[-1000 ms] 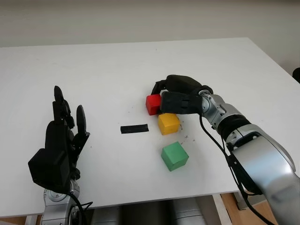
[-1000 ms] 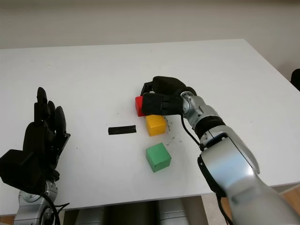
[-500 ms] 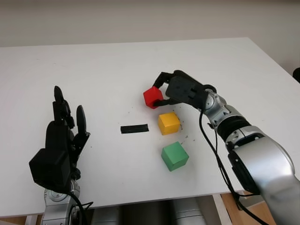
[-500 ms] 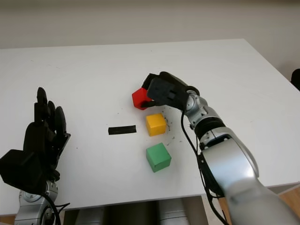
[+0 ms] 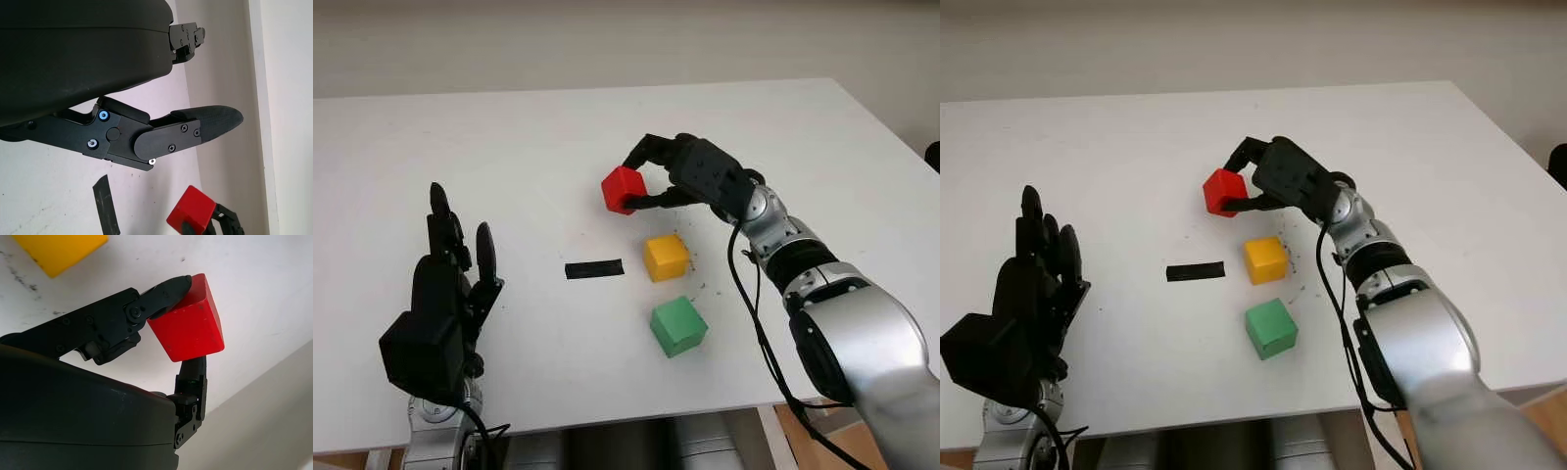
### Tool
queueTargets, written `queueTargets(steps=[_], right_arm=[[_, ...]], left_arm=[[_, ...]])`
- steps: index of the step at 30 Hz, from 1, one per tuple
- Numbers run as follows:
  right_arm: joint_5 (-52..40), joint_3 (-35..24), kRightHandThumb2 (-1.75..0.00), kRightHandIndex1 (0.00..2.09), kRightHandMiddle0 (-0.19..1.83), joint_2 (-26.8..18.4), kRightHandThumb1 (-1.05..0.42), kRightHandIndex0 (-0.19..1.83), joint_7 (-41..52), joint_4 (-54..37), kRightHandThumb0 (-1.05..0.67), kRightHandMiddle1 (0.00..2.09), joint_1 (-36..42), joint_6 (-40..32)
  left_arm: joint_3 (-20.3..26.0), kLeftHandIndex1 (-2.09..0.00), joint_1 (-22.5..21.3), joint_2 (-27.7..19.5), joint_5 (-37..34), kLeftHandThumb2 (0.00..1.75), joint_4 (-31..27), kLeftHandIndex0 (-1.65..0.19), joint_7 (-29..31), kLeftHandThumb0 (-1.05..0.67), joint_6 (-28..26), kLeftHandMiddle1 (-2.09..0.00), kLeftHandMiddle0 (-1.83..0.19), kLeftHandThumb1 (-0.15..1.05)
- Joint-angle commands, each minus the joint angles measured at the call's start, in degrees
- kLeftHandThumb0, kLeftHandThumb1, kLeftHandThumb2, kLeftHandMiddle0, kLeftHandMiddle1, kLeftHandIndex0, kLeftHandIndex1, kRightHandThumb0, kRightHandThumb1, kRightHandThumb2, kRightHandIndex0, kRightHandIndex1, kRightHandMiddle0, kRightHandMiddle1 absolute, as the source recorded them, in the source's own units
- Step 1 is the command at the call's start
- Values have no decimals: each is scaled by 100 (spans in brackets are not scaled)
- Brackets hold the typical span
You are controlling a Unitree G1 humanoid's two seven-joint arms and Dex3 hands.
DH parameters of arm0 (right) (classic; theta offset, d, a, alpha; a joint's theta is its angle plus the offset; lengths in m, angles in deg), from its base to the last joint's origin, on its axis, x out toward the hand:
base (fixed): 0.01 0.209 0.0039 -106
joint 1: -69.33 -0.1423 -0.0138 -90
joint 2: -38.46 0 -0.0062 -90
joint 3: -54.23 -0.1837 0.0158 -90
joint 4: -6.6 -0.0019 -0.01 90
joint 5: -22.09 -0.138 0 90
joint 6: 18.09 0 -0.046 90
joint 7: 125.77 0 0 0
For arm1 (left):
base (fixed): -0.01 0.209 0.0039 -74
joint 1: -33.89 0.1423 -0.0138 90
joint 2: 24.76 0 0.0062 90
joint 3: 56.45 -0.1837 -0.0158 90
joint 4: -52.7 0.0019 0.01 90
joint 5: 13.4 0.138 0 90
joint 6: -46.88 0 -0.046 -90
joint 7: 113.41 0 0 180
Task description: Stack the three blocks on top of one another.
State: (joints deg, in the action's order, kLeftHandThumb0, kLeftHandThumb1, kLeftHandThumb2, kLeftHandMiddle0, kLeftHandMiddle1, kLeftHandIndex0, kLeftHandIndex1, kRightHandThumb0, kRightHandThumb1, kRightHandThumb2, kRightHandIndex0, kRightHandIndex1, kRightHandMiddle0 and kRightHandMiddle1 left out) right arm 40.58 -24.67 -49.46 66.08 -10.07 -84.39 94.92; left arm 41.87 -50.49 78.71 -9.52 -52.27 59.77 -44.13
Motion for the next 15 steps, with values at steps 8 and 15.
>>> queueTargets(steps=[8, 15], right_arm=[[-199, -43, -5, 5, 38, 189, -94, 22, 385, -372, -43, 152, 266, 544], [-236, 10, -5, 5, 36, 230, -95, 23, 826, -677, -49, 156, 591, 720]], left_arm=[[-17, -5, 90, 38, 14, 63, -164, 15, -5, -71, 39, -5, 15, 105], [-9, -5, 102, 43, 34, 63, -203, 15, 7, -71, 21, -5, 16, 105]])
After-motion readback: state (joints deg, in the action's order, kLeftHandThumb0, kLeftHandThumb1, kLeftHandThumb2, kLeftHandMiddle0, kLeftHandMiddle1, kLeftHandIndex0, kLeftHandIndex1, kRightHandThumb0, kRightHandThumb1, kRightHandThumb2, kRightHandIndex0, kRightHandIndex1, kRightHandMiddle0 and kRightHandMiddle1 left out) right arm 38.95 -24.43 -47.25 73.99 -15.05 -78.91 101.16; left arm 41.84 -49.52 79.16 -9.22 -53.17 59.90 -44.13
